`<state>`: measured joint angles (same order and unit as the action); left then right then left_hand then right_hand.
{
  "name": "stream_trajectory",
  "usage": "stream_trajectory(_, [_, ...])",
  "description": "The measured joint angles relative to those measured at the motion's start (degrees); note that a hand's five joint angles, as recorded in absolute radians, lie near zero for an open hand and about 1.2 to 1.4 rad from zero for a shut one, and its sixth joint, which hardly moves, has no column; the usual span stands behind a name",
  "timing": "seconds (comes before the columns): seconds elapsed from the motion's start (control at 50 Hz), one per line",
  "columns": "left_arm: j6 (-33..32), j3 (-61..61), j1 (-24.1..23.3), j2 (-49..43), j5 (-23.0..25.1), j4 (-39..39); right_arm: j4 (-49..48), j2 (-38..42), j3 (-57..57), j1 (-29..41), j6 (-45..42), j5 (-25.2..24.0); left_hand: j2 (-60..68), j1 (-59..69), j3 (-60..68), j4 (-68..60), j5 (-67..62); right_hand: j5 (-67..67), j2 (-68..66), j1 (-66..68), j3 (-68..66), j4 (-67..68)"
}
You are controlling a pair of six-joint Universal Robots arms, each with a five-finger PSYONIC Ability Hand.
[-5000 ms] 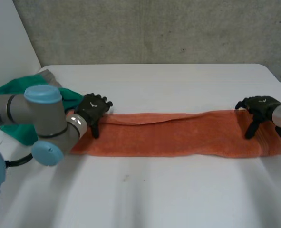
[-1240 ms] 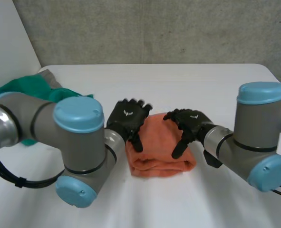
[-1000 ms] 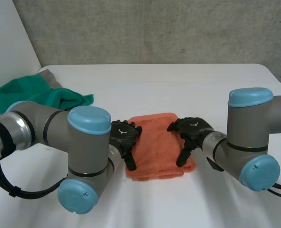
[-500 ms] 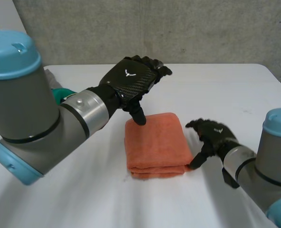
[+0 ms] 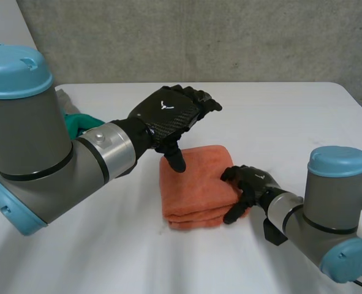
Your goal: Fold the laundry.
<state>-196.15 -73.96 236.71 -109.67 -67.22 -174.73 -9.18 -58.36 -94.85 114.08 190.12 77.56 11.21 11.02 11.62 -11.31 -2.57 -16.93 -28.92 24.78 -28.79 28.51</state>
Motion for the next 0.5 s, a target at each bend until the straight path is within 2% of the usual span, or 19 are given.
stream_trajectory(0.16, [0.05,-0.86,0.07,0.09,0.03,-0.04,-0.26,2.63,3.70,1.01,1.19,0.21,0.00,0.00,0.00,0.00,0.00,-7.53,-7.94,5.97,-8.48,8.66])
stream_trajectory(0.2, [0.04,-1.04,0.07,0.12,0.04,-0.06,-0.25,3.16,4.28,1.14,1.24,0.25,0.00,0.00,0.00,0.00,0.00,-12.18,-12.79,10.07,-13.55,13.93])
stream_trajectory(0.22, [0.03,-1.20,0.07,0.13,0.06,-0.06,-0.26,3.74,4.95,1.26,1.25,0.29,0.00,0.00,0.00,0.00,0.00,-21.92,-23.35,16.63,-22.85,23.93])
stream_trajectory(0.24, [0.01,-1.32,0.09,0.12,0.06,-0.06,-0.25,4.09,5.34,1.34,1.24,0.30,0.00,0.00,0.00,0.00,0.00,-28.03,-28.31,19.58,-28.05,30.08])
stream_trajectory(0.3, [-0.01,-1.52,0.17,0.12,0.08,-0.07,-0.23,4.74,6.33,1.46,1.17,0.32,0.00,0.00,0.00,0.00,0.00,-35.59,-32.80,22.71,-34.32,38.20])
stream_trajectory(0.5, [-0.02,-1.75,0.86,0.27,0.05,-0.13,-0.28,5.36,13.74,0.21,0.71,0.53,0.00,0.00,0.00,0.00,0.00,-36.69,-36.95,26.02,-37.97,39.53])
